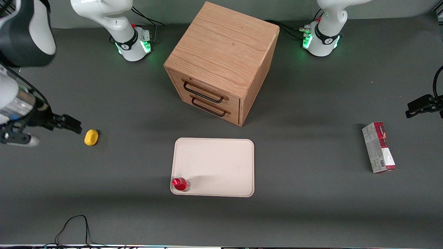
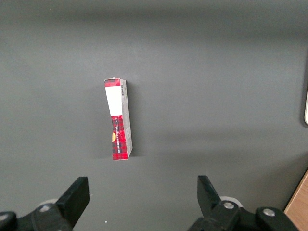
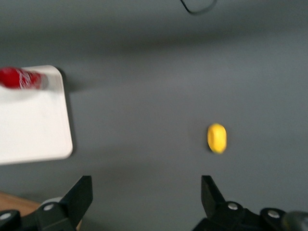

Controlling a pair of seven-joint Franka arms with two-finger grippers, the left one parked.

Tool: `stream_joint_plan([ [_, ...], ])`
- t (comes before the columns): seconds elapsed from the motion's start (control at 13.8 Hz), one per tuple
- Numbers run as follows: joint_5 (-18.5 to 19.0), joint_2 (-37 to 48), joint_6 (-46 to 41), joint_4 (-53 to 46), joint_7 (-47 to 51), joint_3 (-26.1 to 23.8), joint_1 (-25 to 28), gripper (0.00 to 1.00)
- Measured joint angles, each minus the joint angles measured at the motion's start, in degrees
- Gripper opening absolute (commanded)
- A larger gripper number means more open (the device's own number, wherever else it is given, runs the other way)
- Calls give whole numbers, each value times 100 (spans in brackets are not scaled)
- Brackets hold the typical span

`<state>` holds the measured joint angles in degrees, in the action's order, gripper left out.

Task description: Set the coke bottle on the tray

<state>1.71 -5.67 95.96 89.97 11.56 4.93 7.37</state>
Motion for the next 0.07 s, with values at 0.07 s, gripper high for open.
stream_joint_plan([
  [0.07, -1, 128, -159, 40, -11, 17, 0, 100],
])
